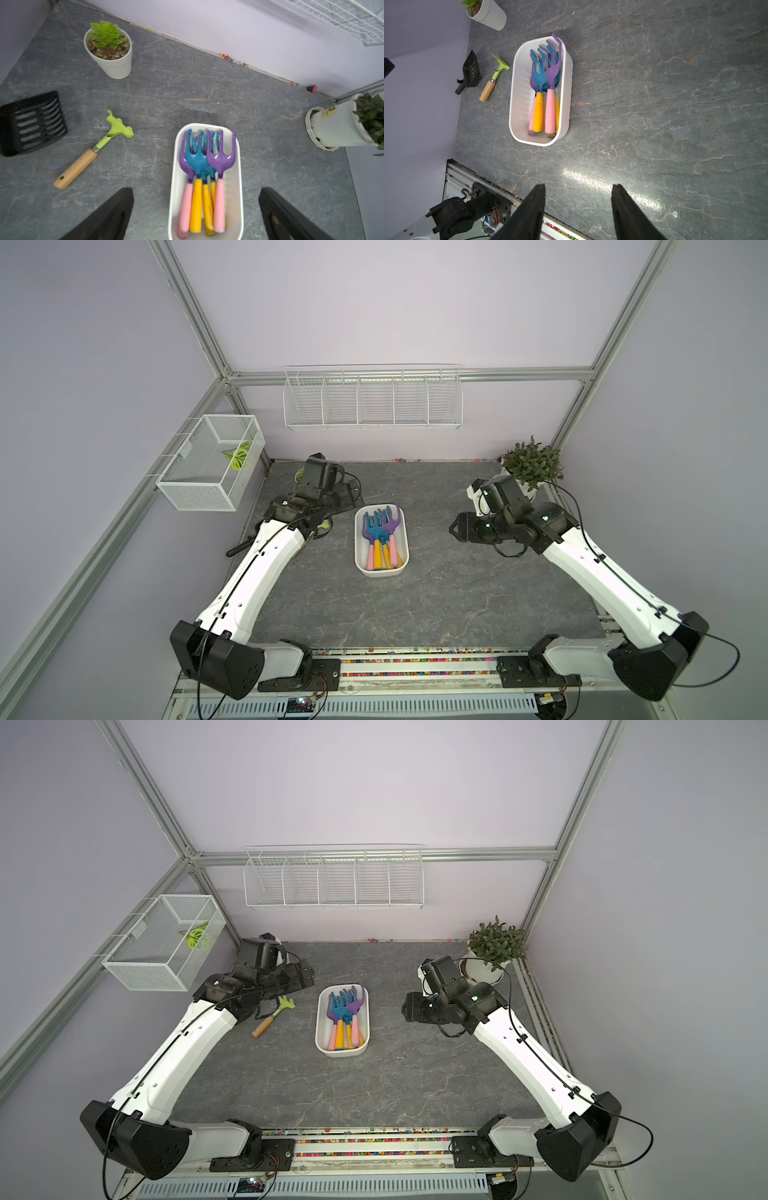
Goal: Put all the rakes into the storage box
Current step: Place the rake in the storage box, then pick up the rake at the center of the board.
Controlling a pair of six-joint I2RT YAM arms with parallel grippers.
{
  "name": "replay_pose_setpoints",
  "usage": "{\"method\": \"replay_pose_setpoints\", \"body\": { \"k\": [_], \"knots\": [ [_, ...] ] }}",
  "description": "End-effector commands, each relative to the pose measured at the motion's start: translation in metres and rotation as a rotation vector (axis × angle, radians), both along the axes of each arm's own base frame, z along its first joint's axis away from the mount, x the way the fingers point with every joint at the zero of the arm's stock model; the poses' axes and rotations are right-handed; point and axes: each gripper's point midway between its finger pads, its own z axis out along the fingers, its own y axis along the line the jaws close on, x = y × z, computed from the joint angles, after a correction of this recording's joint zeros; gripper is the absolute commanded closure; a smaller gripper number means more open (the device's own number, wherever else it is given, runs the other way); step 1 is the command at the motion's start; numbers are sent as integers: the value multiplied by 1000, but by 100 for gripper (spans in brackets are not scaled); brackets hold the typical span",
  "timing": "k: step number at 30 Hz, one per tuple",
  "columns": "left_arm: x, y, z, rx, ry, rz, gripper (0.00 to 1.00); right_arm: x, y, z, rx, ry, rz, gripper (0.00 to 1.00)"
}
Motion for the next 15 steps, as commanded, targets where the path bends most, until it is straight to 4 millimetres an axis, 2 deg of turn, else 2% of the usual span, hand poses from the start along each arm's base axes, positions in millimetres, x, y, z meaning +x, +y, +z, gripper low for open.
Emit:
{"method": "replay_pose_setpoints", "body": {
  "k": [1, 4, 8, 15],
  "knots": [
    [4, 14, -44, -50, 140, -4, 0, 11, 7, 7, 24, -29, 16, 43],
    [3, 34, -68, -28, 227, 53, 7, 16, 10, 4, 27, -19, 19, 43],
    [6, 57, -96, 49, 313, 100, 10, 23, 17, 1, 40, -9, 26, 43],
    [10, 112, -154, 114, 491, 176, 5, 36, 29, 0, 55, -1, 42, 44]
  ]
}}
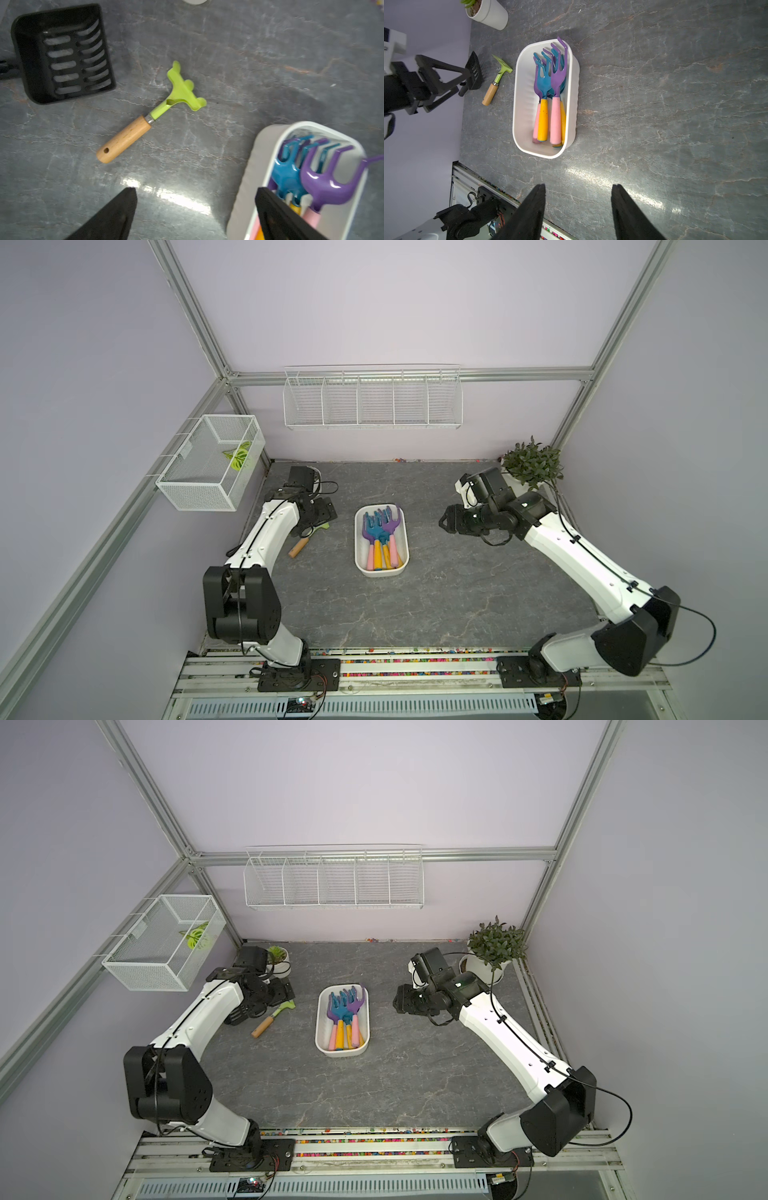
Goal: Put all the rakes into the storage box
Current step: Pick up the rake at the center of the board.
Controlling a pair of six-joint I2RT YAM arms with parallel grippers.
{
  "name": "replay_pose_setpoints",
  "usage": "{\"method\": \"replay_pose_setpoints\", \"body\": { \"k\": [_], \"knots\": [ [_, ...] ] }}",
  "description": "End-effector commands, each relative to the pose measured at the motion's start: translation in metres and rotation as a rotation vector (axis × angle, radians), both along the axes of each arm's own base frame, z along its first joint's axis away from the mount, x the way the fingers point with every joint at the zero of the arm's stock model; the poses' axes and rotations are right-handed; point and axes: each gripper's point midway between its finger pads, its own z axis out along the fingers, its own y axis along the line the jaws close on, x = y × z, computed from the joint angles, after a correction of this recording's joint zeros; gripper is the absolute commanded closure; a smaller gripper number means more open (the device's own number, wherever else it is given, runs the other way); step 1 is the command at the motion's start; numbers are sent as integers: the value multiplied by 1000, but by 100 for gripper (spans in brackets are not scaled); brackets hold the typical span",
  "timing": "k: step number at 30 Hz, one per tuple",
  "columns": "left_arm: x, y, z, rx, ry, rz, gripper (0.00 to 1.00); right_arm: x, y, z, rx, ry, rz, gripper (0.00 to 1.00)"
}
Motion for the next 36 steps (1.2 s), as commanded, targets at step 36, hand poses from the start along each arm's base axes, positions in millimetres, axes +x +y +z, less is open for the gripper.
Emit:
{"method": "replay_pose_setpoints", "body": {
  "k": [36],
  "knots": [
    [-11, 18, -94, -98, 257, -194, 6, -19, 20, -9, 97, 82, 75, 44]
  ]
}}
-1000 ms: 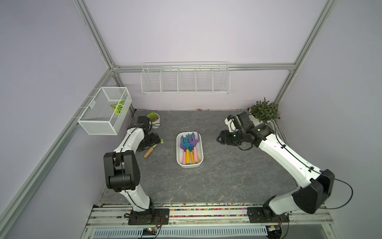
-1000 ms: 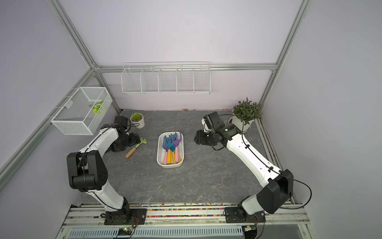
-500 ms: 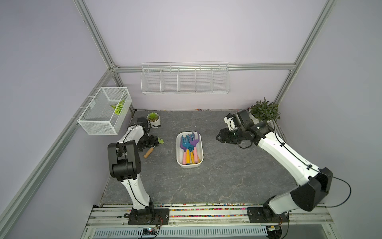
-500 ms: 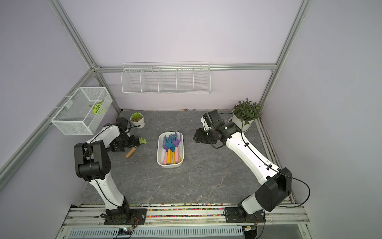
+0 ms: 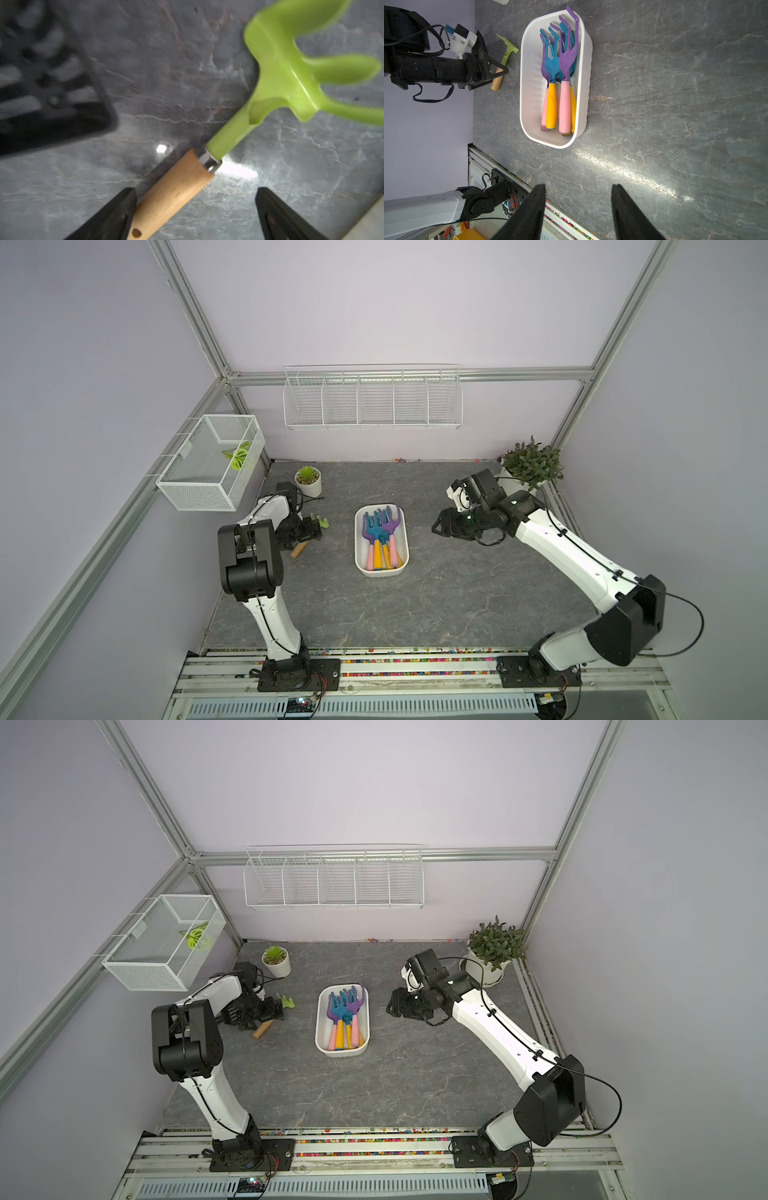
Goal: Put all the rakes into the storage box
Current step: Pick up the rake at the center of the board.
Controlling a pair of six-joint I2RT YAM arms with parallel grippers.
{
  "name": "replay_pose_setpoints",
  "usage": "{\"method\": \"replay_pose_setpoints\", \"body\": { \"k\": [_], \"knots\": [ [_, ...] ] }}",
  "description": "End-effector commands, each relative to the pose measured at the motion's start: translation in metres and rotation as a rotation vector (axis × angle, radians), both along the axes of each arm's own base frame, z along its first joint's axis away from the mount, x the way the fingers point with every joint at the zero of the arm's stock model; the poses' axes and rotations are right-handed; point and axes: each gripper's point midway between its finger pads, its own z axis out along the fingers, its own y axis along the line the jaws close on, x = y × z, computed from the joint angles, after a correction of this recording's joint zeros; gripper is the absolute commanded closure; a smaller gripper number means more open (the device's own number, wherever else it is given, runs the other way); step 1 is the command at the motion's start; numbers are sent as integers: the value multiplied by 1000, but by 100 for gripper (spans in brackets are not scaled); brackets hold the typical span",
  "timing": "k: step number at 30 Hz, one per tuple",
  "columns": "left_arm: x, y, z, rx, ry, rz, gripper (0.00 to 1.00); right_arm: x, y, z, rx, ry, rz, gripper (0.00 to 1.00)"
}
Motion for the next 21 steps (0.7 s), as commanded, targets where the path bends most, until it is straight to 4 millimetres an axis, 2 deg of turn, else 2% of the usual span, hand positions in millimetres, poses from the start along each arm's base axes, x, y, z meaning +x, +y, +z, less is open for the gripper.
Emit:
{"method": "replay_pose_setpoints", "body": {
  "k": [1, 7, 9, 14, 21],
  "knots": [
    [-6, -24, 8, -64, -11, -49, 7, -6, 3, 13, 43, -30, 3, 44],
    [-19, -61, 8, -86, -5, -130, 8, -8, 0, 17, 48, -46, -7, 44],
    [-23, -66, 6, -85, -3, -127, 10, -10, -1, 18, 48, -47, -9, 44],
    [-30, -54, 0, -18, 15, -62, 17, -13, -4, 19, 48, -56, -13, 44],
    [-28, -42, 5, 38, 2, 42, 40, -15, -5, 18, 51, -52, -18, 44]
  ]
}}
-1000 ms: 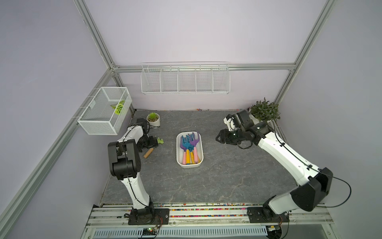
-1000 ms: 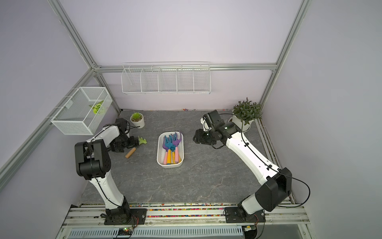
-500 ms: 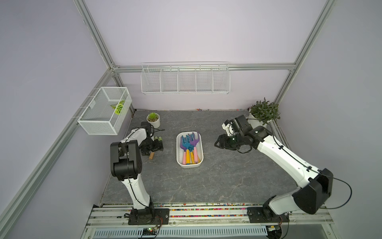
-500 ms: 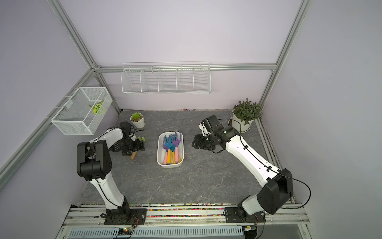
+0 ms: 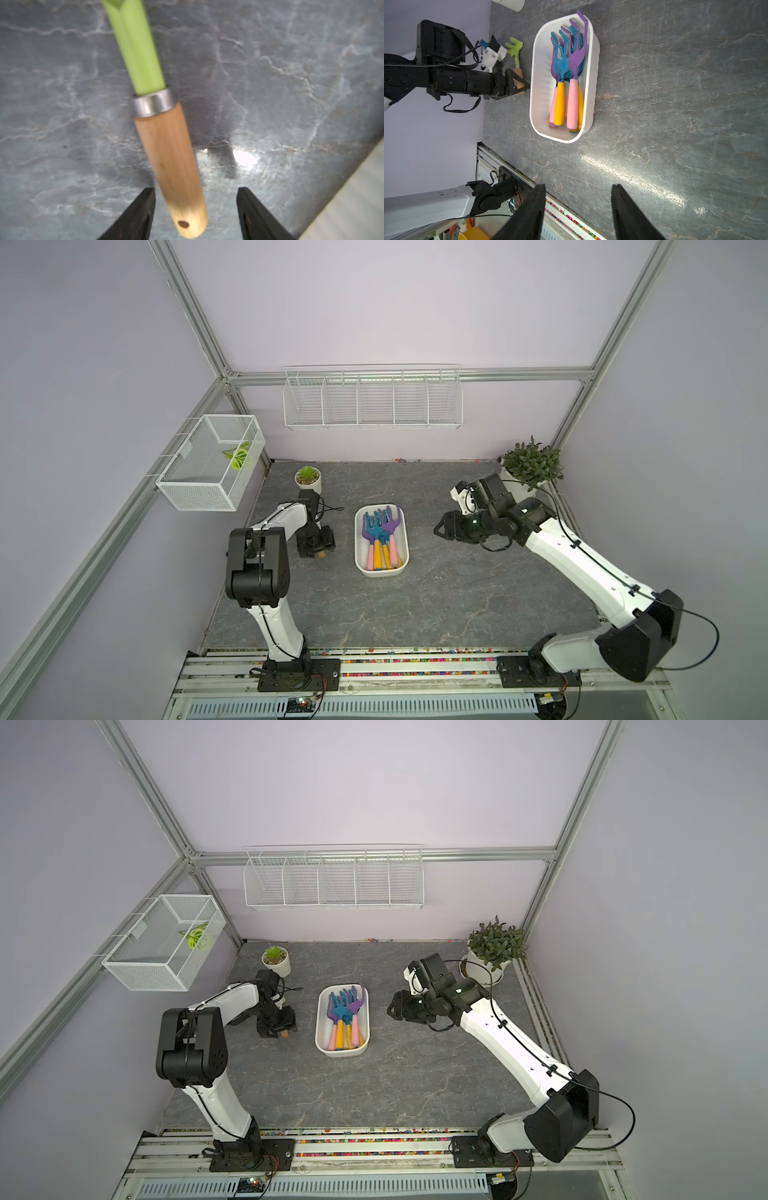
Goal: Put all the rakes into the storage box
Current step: Pick up the rake at the center of the board.
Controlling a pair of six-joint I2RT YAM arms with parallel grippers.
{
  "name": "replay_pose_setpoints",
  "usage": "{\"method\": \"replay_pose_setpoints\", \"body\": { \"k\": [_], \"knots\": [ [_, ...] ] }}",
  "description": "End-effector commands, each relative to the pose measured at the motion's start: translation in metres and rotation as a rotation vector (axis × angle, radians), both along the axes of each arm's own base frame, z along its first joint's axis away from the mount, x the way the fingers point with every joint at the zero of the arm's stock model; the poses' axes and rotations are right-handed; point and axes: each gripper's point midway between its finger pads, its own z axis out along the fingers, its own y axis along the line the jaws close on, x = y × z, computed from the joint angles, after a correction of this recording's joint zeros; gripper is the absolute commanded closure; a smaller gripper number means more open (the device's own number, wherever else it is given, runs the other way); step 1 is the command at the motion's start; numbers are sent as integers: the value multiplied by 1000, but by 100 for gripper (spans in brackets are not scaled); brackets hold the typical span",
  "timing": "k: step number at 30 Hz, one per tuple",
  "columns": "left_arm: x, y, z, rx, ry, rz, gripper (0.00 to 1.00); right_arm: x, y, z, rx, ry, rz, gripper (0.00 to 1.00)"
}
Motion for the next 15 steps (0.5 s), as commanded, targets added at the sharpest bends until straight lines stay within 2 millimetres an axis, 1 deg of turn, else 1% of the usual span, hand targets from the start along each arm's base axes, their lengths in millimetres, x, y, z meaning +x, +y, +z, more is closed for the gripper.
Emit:
{"method": "replay_pose_setpoints", "body": {
  "k": [1, 3, 8, 12, 15],
  "knots": [
    [5, 9, 11, 38, -41, 76, 44, -3, 0, 3, 11, -13, -3, 44],
    [7, 10, 13, 43, -49, 90, 48, -4, 0, 4, 12, -16, -2, 44],
    [8, 12, 12, 56, -36, 101, 63, -6, -2, 6, 9, -18, -5, 44],
    [3, 10, 4, 46, -9, 103, 71, -8, -3, 3, 7, -16, -4, 44],
    [-2, 7, -1, 30, 6, 101, 78, -12, -3, -3, -1, -1, 2, 44]
  ]
}}
